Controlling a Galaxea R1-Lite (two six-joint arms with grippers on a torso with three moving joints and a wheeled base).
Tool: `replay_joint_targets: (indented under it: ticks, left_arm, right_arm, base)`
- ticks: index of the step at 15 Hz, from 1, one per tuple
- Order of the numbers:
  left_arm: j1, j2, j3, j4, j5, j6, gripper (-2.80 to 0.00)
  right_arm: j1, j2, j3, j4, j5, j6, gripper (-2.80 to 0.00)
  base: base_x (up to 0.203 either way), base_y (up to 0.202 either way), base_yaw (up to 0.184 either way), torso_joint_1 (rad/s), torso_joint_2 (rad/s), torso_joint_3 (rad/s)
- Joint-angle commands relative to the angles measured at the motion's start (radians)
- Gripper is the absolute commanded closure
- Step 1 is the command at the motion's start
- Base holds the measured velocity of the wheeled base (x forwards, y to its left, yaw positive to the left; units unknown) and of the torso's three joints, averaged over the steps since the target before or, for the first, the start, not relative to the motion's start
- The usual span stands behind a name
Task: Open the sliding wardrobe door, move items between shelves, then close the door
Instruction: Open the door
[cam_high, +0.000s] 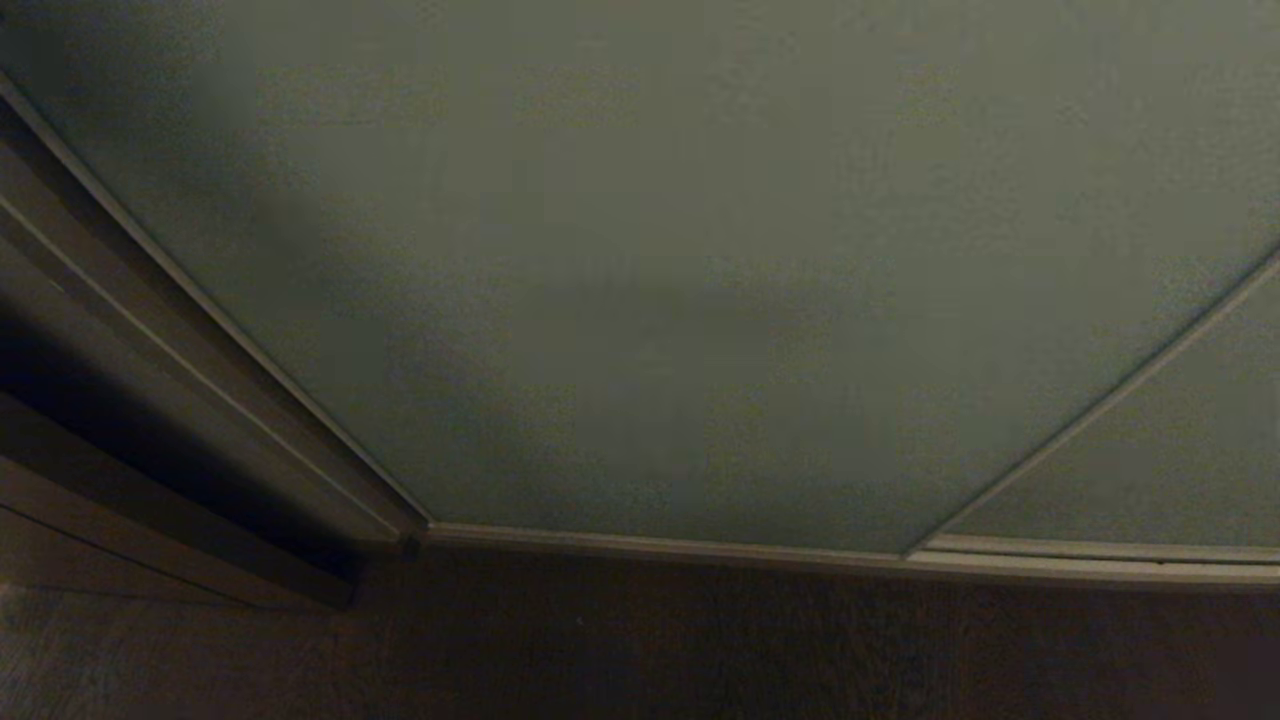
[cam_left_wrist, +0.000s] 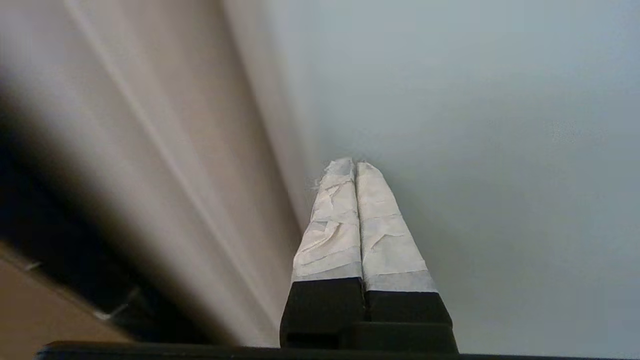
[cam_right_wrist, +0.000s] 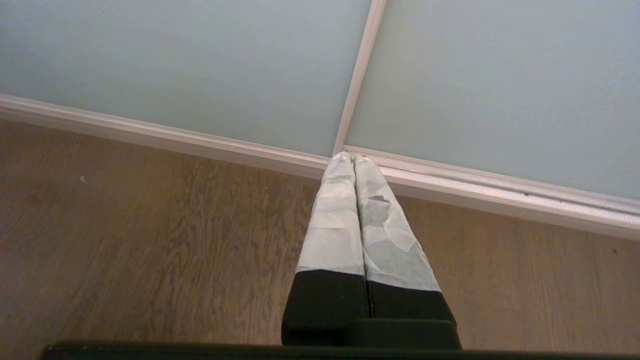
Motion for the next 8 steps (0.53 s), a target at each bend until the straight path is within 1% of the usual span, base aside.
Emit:
replay_joint_targets:
  ticks: [1, 4, 5, 7, 8]
  left_arm:
    - [-0.036, -0.027, 0.012, 0.027, 0.005, 0.001, 0.00]
    - [-0.091, -0.030, 0.024, 0.028, 0.009, 0.002, 0.00]
    - [-0.099, -0.040, 0.021, 0.029, 0.012, 0.004, 0.00]
    - [-0.113, -0.084, 0.018, 0.042, 0.010, 0.007, 0.00]
    - [-0.137, -0.104, 0.015, 0.062, 0.010, 0.010, 0.00]
  right_arm:
    - [0.001, 0.000, 0.000, 0.000, 0.001, -0.001, 0.00]
    - [0.001, 0.000, 0.000, 0.000, 0.001, -0.001, 0.00]
    - [0.001, 0.000, 0.000, 0.000, 0.001, -0.001, 0.00]
    - [0.001, 0.000, 0.000, 0.000, 0.001, -0.001, 0.00]
    - [0.001, 0.000, 0.000, 0.000, 0.001, -0.001, 0.00]
  base:
    - [0.000, 0.000, 0.000, 0.000, 0.00, 0.000]
    - [0.000, 0.000, 0.000, 0.000, 0.00, 0.000]
    - [0.000, 0.000, 0.000, 0.000, 0.00, 0.000]
    - [0.000, 0.000, 0.000, 0.000, 0.00, 0.000]
    - [0.000, 0.000, 0.000, 0.000, 0.00, 0.000]
